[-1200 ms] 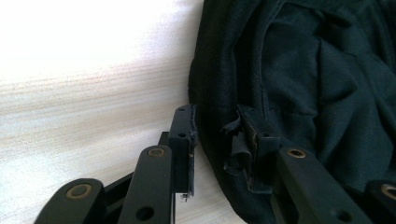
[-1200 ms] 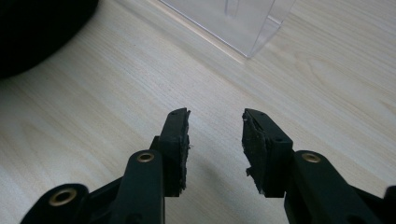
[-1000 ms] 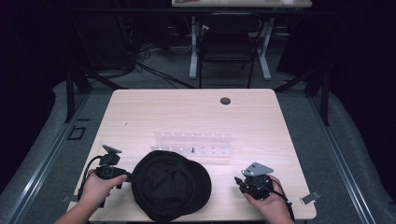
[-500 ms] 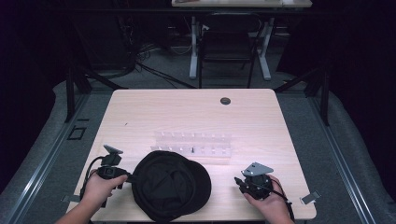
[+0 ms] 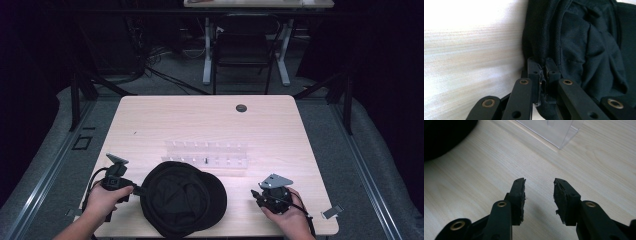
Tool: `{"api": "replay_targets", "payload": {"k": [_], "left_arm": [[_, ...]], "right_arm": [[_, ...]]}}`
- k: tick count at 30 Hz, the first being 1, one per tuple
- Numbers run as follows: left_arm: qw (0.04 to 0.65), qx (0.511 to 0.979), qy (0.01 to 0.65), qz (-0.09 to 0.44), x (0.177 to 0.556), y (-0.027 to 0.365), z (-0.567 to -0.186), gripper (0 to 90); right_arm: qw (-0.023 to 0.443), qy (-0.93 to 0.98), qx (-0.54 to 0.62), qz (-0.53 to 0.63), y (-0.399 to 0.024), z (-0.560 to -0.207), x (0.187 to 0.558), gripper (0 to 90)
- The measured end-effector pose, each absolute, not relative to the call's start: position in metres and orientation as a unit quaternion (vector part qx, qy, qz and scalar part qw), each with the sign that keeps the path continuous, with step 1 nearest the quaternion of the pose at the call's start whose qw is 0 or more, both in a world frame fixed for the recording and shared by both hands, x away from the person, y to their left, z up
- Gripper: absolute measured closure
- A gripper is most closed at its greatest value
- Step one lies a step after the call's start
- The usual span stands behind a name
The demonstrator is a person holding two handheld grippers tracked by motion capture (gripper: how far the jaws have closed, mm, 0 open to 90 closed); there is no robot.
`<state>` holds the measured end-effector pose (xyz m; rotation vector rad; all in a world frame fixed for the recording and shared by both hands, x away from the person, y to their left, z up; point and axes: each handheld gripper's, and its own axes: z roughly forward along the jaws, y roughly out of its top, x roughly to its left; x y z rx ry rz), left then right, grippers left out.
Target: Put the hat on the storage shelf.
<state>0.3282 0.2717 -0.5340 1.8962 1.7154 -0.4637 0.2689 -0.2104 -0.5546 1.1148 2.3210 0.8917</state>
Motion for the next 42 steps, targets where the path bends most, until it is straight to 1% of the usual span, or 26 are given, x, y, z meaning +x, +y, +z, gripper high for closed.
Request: {"api": "replay_targets", "payload": {"k": [11, 15, 24, 25, 30, 42], "left_arm": [[0.285, 0.674, 0.648, -0.210, 0.326, 0.276, -0.524, 86.6], [0.283, 0.671, 0.649, -0.219, 0.326, 0.277, -0.520, 86.7], [0.286, 0.666, 0.653, -0.219, 0.326, 0.274, -0.509, 86.6], [0.297, 0.660, 0.652, -0.226, 0.326, 0.274, -0.507, 86.6], [0.298, 0.662, 0.650, -0.227, 0.326, 0.274, -0.501, 86.7], [0.332, 0.652, 0.639, -0.239, 0.326, 0.276, -0.480, 86.8]], "right_arm": [[0.205, 0.834, 0.400, 0.319, -0.210, -0.555, 0.269, 60.9], [0.205, 0.833, 0.401, 0.320, -0.211, -0.555, 0.269, 60.9], [0.206, 0.833, 0.401, 0.320, -0.211, -0.555, 0.269, 60.6], [0.206, 0.833, 0.402, 0.321, -0.211, -0.555, 0.269, 60.5], [0.205, 0.832, 0.403, 0.321, -0.211, -0.555, 0.269, 60.4], [0.205, 0.831, 0.406, 0.321, -0.211, -0.555, 0.269, 60.4]]}}
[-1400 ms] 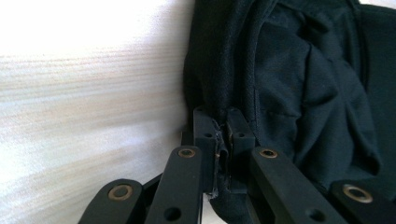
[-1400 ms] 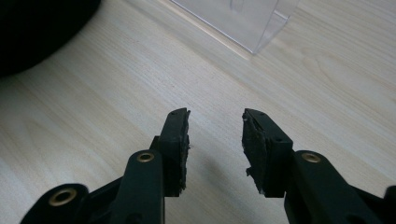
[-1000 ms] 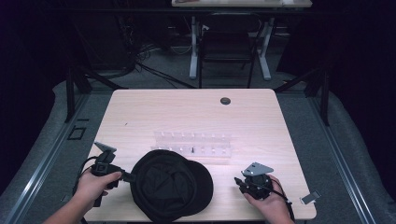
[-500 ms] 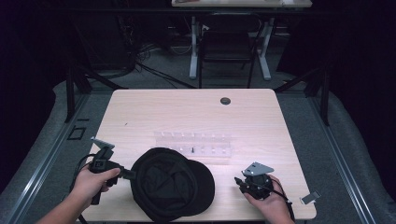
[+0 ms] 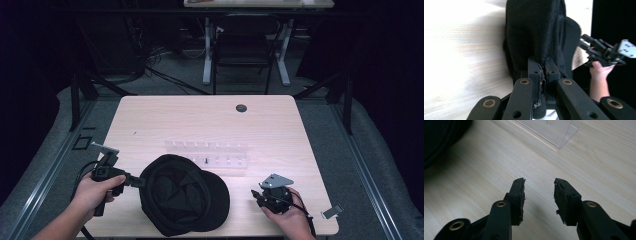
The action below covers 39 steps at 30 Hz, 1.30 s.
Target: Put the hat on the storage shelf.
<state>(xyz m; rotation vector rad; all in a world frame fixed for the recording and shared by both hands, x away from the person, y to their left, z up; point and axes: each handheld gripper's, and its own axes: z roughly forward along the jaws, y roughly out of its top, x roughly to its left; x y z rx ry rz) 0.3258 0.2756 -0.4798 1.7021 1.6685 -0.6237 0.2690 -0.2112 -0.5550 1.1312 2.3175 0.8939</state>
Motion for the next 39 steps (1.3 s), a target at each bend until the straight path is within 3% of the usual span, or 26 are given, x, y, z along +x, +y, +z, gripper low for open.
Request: {"api": "replay_targets", "payload": {"k": [17, 39], "left_arm": [[0.367, 0.643, 0.620, -0.259, 0.323, 0.275, -0.454, 86.9], [0.386, 0.655, 0.607, -0.233, 0.322, 0.276, -0.401, 86.9]], "right_arm": [[0.204, 0.831, 0.406, 0.320, -0.212, -0.555, 0.269, 60.4], [0.204, 0.832, 0.405, 0.319, -0.212, -0.555, 0.269, 60.4]]}}
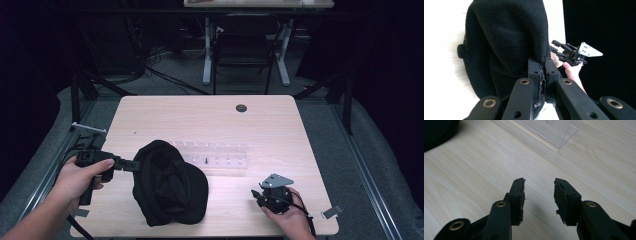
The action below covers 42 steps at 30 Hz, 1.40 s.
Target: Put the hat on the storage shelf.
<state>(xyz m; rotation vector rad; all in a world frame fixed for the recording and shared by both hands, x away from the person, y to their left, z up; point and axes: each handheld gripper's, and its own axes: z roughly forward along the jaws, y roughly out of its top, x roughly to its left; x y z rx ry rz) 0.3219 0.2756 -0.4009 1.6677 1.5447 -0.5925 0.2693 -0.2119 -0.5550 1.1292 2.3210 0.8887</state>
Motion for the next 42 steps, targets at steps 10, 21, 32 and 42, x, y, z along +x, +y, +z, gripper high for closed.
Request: {"api": "replay_targets", "payload": {"k": [10, 21, 32, 42], "left_arm": [[0.414, 0.646, 0.595, -0.237, 0.321, 0.274, -0.383, 87.0], [0.436, 0.644, 0.588, -0.222, 0.322, 0.276, -0.357, 87.0], [0.467, 0.636, 0.580, -0.202, 0.328, 0.279, -0.327, 87.0], [0.474, 0.639, 0.573, -0.197, 0.338, 0.268, -0.317, 87.0]], "right_arm": [[0.204, 0.833, 0.404, 0.318, -0.212, -0.555, 0.270, 60.4], [0.203, 0.833, 0.404, 0.319, -0.212, -0.555, 0.270, 60.3], [0.203, 0.833, 0.404, 0.319, -0.212, -0.555, 0.270, 60.1], [0.206, 0.830, 0.406, 0.323, -0.213, -0.557, 0.271, 59.7]]}}
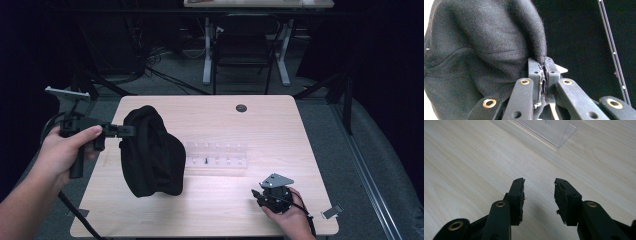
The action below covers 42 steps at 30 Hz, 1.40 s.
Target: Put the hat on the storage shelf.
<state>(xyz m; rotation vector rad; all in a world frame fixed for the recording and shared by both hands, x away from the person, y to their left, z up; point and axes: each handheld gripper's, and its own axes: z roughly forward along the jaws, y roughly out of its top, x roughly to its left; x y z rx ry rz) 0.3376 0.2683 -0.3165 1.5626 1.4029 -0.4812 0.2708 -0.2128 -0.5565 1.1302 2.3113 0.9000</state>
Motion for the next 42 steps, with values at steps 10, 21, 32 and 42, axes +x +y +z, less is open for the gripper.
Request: {"api": "replay_targets", "payload": {"k": [10, 21, 32, 42], "left_arm": [[0.478, 0.637, 0.575, -0.190, 0.351, 0.258, -0.307, 87.0], [0.492, 0.625, 0.574, -0.193, 0.371, 0.246, -0.302, 87.0], [0.496, 0.622, 0.576, -0.189, 0.385, 0.234, -0.299, 87.0], [0.497, 0.618, 0.579, -0.191, 0.398, 0.222, -0.300, 87.0]], "right_arm": [[0.206, 0.828, 0.407, 0.325, -0.213, -0.556, 0.271, 59.5], [0.202, 0.831, 0.405, 0.322, -0.215, -0.556, 0.271, 57.9], [0.196, 0.822, 0.403, 0.351, -0.218, -0.554, 0.273, 53.4], [0.170, 0.824, 0.398, 0.365, -0.220, -0.553, 0.275, 32.8]]}}
